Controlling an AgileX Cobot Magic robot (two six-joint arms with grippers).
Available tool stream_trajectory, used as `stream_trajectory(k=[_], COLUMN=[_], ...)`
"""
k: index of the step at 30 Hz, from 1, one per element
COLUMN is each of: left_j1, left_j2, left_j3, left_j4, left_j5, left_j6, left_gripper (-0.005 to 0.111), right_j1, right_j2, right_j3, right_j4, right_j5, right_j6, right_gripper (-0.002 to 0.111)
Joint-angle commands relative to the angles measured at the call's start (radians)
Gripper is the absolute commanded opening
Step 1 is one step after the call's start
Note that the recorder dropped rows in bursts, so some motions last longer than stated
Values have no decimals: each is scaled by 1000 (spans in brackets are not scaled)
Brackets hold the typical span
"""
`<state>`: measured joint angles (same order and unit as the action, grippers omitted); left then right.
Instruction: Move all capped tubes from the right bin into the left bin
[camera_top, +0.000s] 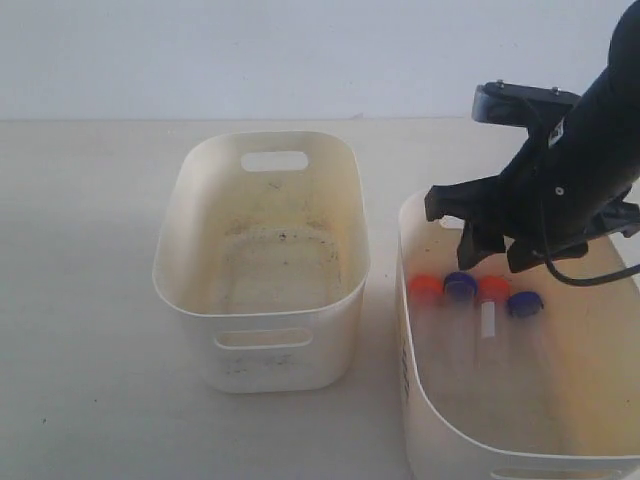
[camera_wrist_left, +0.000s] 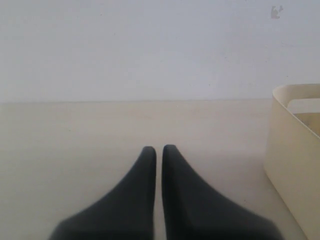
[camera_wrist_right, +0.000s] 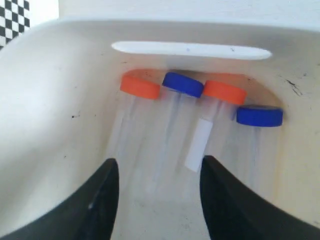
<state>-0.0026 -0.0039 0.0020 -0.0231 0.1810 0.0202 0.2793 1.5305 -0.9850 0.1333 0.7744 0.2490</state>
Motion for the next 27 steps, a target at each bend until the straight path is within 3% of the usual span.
stream_trajectory(k=[1,2,4,12,27], left_j1=[-7,-7,-7,-7,-7], left_j2=[4,4,4,4,4], left_j3=[-2,-2,-2,-2,-2], left_j4=[-3,-3,-3,-3,-3], left_j5=[-7,-7,-7,-7,-7], left_j6=[-4,-4,-4,-4,-4], left_gripper=[4,4,4,4,4], right_j1=[70,112,157,172,172], right_j2=[-4,-4,-2,20,189], right_j3=[-47,-54,-54,4,55], right_j4=[-133,-235,-263,-277,-412], right_j5=[106,134,139,80,-18], right_j6=[65,160,216,457,594], right_gripper=[47,47,47,47,47])
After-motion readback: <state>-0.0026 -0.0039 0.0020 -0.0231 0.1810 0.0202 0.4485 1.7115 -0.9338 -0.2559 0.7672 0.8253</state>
